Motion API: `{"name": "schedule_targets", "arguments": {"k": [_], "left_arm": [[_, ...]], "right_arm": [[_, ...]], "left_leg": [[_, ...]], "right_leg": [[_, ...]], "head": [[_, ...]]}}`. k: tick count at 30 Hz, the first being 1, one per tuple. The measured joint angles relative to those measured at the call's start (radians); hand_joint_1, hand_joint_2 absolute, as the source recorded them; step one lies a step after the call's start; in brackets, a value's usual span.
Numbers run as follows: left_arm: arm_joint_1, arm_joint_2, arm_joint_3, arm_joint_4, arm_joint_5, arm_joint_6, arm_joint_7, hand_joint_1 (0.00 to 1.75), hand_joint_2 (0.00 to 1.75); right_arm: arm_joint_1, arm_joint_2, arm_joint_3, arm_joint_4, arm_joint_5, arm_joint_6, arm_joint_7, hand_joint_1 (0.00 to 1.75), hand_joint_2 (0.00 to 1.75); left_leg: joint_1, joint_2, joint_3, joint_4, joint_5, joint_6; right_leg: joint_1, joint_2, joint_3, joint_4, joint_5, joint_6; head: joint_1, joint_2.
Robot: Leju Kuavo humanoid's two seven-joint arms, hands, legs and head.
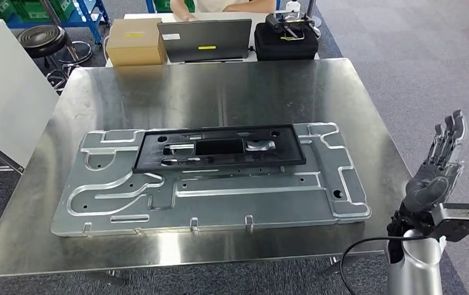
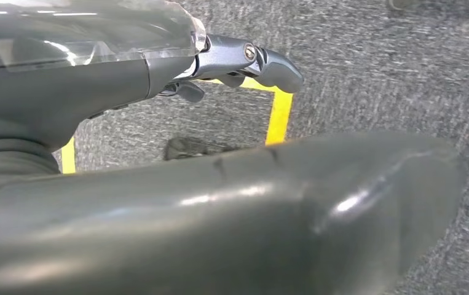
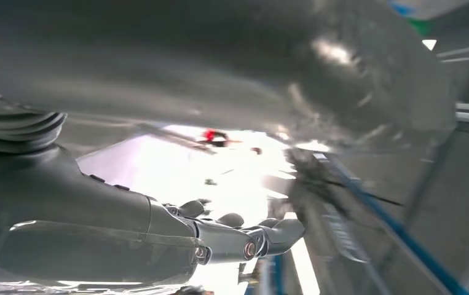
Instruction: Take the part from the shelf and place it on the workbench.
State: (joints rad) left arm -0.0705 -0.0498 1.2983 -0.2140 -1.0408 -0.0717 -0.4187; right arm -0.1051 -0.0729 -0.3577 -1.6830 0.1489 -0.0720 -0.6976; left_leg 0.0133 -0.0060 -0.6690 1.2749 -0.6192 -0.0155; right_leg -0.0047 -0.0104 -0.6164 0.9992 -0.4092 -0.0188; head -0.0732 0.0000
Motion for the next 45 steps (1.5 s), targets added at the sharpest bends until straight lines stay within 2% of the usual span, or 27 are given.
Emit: {"name": "schedule_targets", "arguments": {"k": [1,2,5,6,10,12,14,15,16,17,18,19,21,23,25,26,28,30,31,32,34,36,37,38,40,42,45], "left_arm": [[0.0,0.0,0.0,0.0,0.0,0.0,0.002,0.0,0.0],[0.001,0.0,0.001,0.0,0.001,-0.001,0.003,0.0,0.0],[-0.001,0.0,0.001,0.0,0.004,-0.003,0.005,0.0,0.0],[-0.001,0.0,0.001,0.0,0.004,-0.004,0.005,0.0,0.0],[0.0,-0.002,0.002,0.0,0.006,-0.012,0.004,0.0,0.0],[-0.001,-0.004,0.002,0.0,0.005,-0.015,0.004,0.0,0.0],[0.0,-0.005,0.002,0.0,0.003,-0.016,0.004,0.0,0.0],[0.0,-0.005,0.002,0.0,0.002,-0.017,0.004,0.0,0.0],[0.001,-0.005,0.002,0.0,0.0,-0.017,0.004,0.0,0.0],[0.001,-0.005,0.002,0.0,-0.002,-0.018,0.004,0.0,0.0],[0.0,-0.006,0.002,0.0,-0.005,-0.019,0.004,0.0,0.0],[0.0,-0.007,0.002,0.0,-0.006,-0.02,0.004,0.0,0.0],[-0.001,-0.01,0.002,0.0,-0.008,-0.021,0.003,0.0,0.0],[-0.001,-0.013,0.002,0.0,-0.008,-0.022,0.002,0.0,0.0],[-0.001,-0.014,0.002,0.0,-0.008,-0.023,0.001,0.0,0.0],[0.0,-0.014,0.002,0.0,-0.008,-0.024,0.001,0.0,0.0],[0.001,-0.014,0.003,0.0,-0.007,-0.024,0.002,0.0,0.0],[0.001,-0.015,0.003,0.0,-0.007,-0.026,0.002,0.0,0.0],[0.001,-0.015,0.003,0.0,-0.006,-0.028,0.003,0.0,0.0],[0.001,-0.016,0.004,0.0,-0.006,-0.03,0.004,0.0,0.0],[0.001,-0.016,0.006,0.0,-0.005,-0.035,0.008,0.0,0.0],[-0.001,-0.016,0.008,0.0,-0.003,-0.039,0.017,0.0,0.0],[-0.001,-0.017,0.01,0.0,-0.002,-0.041,0.021,0.0,0.0],[-0.001,-0.018,0.012,0.0,0.0,-0.043,0.026,0.0,0.0],[0.001,-0.022,0.018,0.001,0.001,-0.046,0.035,0.0,0.0],[0.0,-0.027,0.023,0.001,-0.002,-0.049,0.045,0.0,0.0],[0.001,-0.029,0.025,0.001,-0.009,-0.054,0.054,0.0,0.0]], "right_arm": [[0.032,0.004,-0.015,-0.007,0.008,-0.007,0.0,0.0,0.0],[0.062,0.008,-0.029,-0.013,0.014,-0.014,0.0,0.0,0.0],[0.136,0.018,-0.061,-0.023,0.037,-0.037,0.0,0.0,0.0],[0.154,0.021,-0.068,-0.025,0.045,-0.041,0.0,0.0,0.0],[0.204,0.033,-0.092,-0.029,0.068,-0.069,-0.001,0.0,0.0],[0.222,0.036,-0.108,-0.029,0.074,-0.085,-0.001,0.0,0.0],[0.233,0.038,-0.124,-0.029,0.076,-0.092,0.0,0.0,0.0],[0.239,0.04,-0.131,-0.029,0.076,-0.093,0.0,0.0,0.0],[0.244,0.041,-0.139,-0.03,0.077,-0.093,0.0,0.0,0.0],[0.25,0.043,-0.147,-0.032,0.078,-0.094,0.0,0.0,0.0],[0.254,0.045,-0.155,-0.036,0.078,-0.095,0.0,0.0,0.0],[0.257,0.046,-0.163,-0.042,0.079,-0.098,0.0,0.0,0.0],[0.259,0.049,-0.18,-0.061,0.084,-0.102,0.0,0.0,0.0],[0.261,0.052,-0.199,-0.076,0.088,-0.102,-0.002,0.0,0.0],[0.263,0.055,-0.216,-0.079,0.094,-0.094,-0.001,0.0,0.0],[0.262,0.058,-0.224,-0.079,0.102,-0.09,0.0,0.0,0.0],[0.262,0.065,-0.238,-0.076,0.132,-0.085,0.002,0.0,0.0],[0.261,0.072,-0.255,-0.062,0.179,-0.088,0.013,0.0,0.0],[0.26,0.076,-0.266,-0.045,0.213,-0.091,0.022,0.0,0.0],[0.258,0.08,-0.281,-0.017,0.254,-0.095,0.03,0.0,0.0],[0.248,0.087,-0.322,0.065,0.351,-0.105,0.036,0.0,0.0],[0.229,0.092,-0.376,0.179,0.452,-0.119,0.033,0.0,0.0],[0.216,0.091,-0.407,0.254,0.503,-0.131,0.031,0.0,0.0],[0.2,0.088,-0.438,0.343,0.551,-0.149,0.028,0.0,0.0],[0.171,0.073,-0.498,0.546,0.641,-0.2,0.032,0.0,0.0],[0.152,0.054,-0.548,0.748,0.719,-0.254,0.077,0.0,0.0],[0.132,0.039,-0.588,1.006,0.801,-0.282,0.201,0.0,0.0]], "left_leg": [[0.0,0.0,0.004,0.02,-0.009,-0.002],[0.0,0.0,0.027,-0.003,0.001,-0.002],[-0.002,-0.002,0.161,-0.209,0.063,0.004],[-0.003,-0.003,0.186,-0.252,0.073,0.009],[-0.009,0.002,0.179,-0.271,0.103,0.036],[-0.006,0.007,0.159,-0.274,0.126,0.049],[-0.007,0.011,0.135,-0.273,0.146,0.055],[-0.008,0.013,0.121,-0.272,0.155,0.056],[-0.009,0.014,0.108,-0.27,0.164,0.055],[-0.011,0.015,0.094,-0.268,0.172,0.054],[-0.012,0.015,0.082,-0.265,0.179,0.053],[-0.013,0.016,0.073,-0.262,0.186,0.051],[-0.015,0.016,0.062,-0.26,0.199,0.044],[-0.015,0.016,0.061,-0.264,0.213,0.033],[-0.013,0.015,0.06,-0.266,0.221,0.02],[-0.013,0.013,0.054,-0.256,0.206,0.015],[-0.012,0.011,0.029,-0.18,0.121,0.007],[-0.01,0.01,0.001,-0.055,0.031,0.002],[-0.009,0.01,-0.001,-0.01,0.018,0.001],[-0.009,0.011,0.011,0.007,0.028,0.0],[-0.009,0.01,0.084,-0.062,0.084,0.001],[-0.011,0.008,0.186,-0.206,0.095,0.007],[-0.012,0.007,0.218,-0.259,0.087,0.012],[-0.014,0.005,0.233,-0.289,0.078,0.017],[-0.013,0.006,0.225,-0.3,0.09,0.03],[-0.01,0.009,0.208,-0.305,0.112,0.047],[-0.01,0.013,0.168,-0.305,0.146,0.057]], "right_leg": [[0.0,0.0,-0.007,0.002,0.005,0.001],[-0.001,0.0,-0.014,0.004,0.009,0.003],[-0.002,0.005,-0.034,0.017,0.023,0.016],[-0.001,0.006,-0.039,0.02,0.028,0.022],[-0.005,0.013,-0.046,0.019,0.045,0.047],[-0.008,0.015,-0.068,0.066,-0.013,0.058],[-0.01,0.014,-0.1,0.185,-0.117,0.066],[-0.01,0.014,-0.111,0.248,-0.152,0.068],[-0.01,0.014,-0.109,0.288,-0.164,0.069],[-0.01,0.013,-0.09,0.295,-0.158,0.068],[-0.01,0.013,-0.052,0.262,-0.137,0.065],[-0.009,0.013,0.003,0.198,-0.116,0.059],[-0.002,0.012,0.109,0.052,-0.109,0.046],[0.006,0.011,0.148,-0.014,-0.116,0.033],[0.007,0.01,0.141,-0.023,-0.098,0.02],[0.004,0.008,0.133,-0.028,-0.086,0.013],[-0.001,0.006,0.111,-0.035,-0.061,0.002],[0.001,0.006,0.08,-0.032,-0.04,-0.002],[0.001,0.006,0.063,-0.028,-0.03,-0.002],[0.002,0.006,0.047,-0.025,-0.02,0.0],[0.001,0.006,0.014,-0.012,-0.004,0.005],[0.003,0.006,-0.011,0.002,0.01,0.014],[0.004,0.005,-0.017,0.006,0.017,0.018],[0.005,0.005,-0.019,0.006,0.026,0.024],[0.005,0.006,-0.02,0.001,0.04,0.036],[0.001,0.008,-0.035,0.027,0.001,0.048],[-0.006,0.009,-0.085,0.2,-0.146,0.062]], "head": [[0.0,0.0],[0.0,0.0],[0.0,0.0],[0.0,0.0],[0.0,0.0],[0.0,0.0],[0.0,0.0],[0.0,0.0],[0.0,0.0],[0.0,0.0],[0.0,0.0],[0.0,0.0],[0.0,0.0],[0.0,0.0],[0.0,0.0],[0.0,0.0],[0.0,0.0],[0.0,0.0],[0.0,0.0],[0.0,0.0],[0.0,0.0],[0.0,0.0],[0.0,0.0],[0.0,0.0],[0.0,0.0],[0.0,0.0],[0.0,0.0]]}}
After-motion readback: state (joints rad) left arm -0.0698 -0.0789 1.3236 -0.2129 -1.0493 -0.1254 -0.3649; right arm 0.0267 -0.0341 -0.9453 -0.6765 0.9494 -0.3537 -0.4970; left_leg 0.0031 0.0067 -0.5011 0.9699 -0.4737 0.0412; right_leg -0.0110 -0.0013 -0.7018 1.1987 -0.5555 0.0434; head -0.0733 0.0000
